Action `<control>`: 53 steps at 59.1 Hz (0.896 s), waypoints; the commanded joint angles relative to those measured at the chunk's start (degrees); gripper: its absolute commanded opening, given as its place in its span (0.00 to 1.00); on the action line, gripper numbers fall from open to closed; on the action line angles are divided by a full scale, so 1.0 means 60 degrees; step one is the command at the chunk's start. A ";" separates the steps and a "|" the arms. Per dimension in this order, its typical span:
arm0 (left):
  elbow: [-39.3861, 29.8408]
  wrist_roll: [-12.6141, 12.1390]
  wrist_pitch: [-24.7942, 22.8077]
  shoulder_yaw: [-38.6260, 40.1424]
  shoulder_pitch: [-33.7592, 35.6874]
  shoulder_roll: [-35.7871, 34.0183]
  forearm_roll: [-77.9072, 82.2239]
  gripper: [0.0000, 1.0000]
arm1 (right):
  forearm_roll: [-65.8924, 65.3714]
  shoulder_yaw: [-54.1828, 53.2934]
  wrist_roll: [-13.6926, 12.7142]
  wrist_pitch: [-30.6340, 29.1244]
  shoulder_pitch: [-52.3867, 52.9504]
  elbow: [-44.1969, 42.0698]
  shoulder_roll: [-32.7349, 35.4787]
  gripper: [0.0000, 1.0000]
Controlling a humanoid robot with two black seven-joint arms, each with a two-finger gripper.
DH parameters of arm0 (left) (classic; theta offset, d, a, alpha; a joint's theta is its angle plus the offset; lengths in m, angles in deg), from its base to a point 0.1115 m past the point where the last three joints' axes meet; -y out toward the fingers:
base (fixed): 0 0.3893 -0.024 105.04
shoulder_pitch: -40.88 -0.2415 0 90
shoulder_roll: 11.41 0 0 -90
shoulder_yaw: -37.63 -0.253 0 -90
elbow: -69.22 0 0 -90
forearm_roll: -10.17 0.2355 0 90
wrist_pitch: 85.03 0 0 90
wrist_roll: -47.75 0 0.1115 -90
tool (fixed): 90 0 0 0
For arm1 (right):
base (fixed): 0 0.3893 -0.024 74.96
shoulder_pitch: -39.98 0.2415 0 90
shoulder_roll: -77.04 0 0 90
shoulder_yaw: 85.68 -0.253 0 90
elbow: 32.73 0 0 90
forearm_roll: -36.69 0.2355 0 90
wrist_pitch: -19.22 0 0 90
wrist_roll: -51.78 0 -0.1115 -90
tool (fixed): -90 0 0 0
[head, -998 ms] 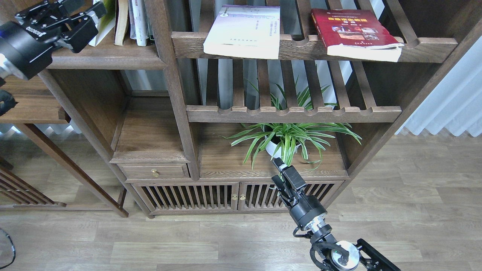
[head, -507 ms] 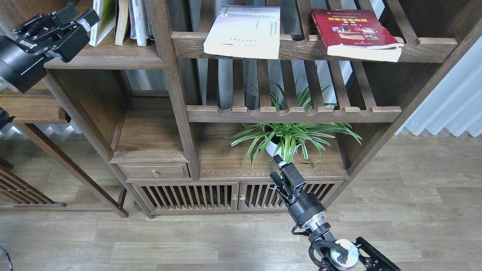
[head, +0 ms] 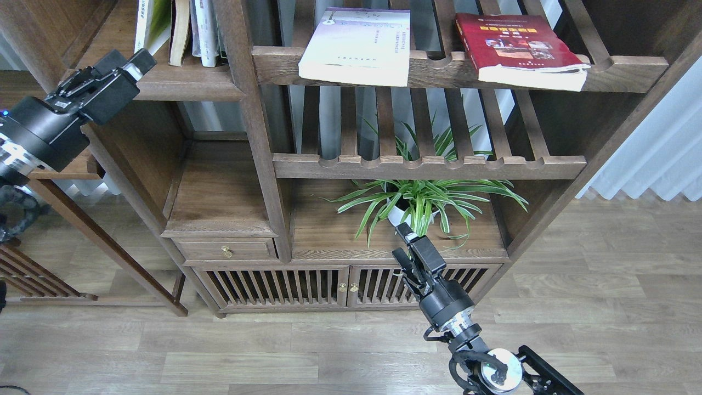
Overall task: Organize books on shelf
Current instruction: 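Push the book farther into the top shelf with the left gripper, then lower the left gripper away from the shelf and raise the right gripper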
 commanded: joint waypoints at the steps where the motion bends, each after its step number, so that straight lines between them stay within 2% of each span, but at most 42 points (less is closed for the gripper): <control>1: 0.0021 0.0005 0.0000 -0.0123 -0.0158 0.0354 -0.0221 0.99 | 0.0000 -0.0018 0.0041 0.0000 -0.0051 0.0007 0.0000 0.98; 6: 0.0006 0.0137 0.0000 -0.0152 -0.0524 0.0603 -0.0543 0.99 | 0.0000 -0.0003 0.0071 0.0000 -0.0139 0.0021 0.0000 0.98; 22: 0.0416 0.0122 0.0000 -0.0430 -0.0948 0.1950 -0.1818 0.99 | -0.0014 -0.0032 0.0115 0.0000 -0.0139 0.0051 0.0000 0.98; 34: 0.1161 0.0064 0.0000 -0.0723 -0.1403 0.1790 -0.1847 0.99 | -0.0014 -0.0135 0.0115 0.0000 -0.0139 0.0124 0.0000 0.98; 53: 0.1676 -0.0010 0.0000 -0.0811 -0.1930 0.1907 -0.2037 0.99 | 0.0000 -0.0399 0.0086 0.0000 -0.0154 0.0724 0.0000 0.98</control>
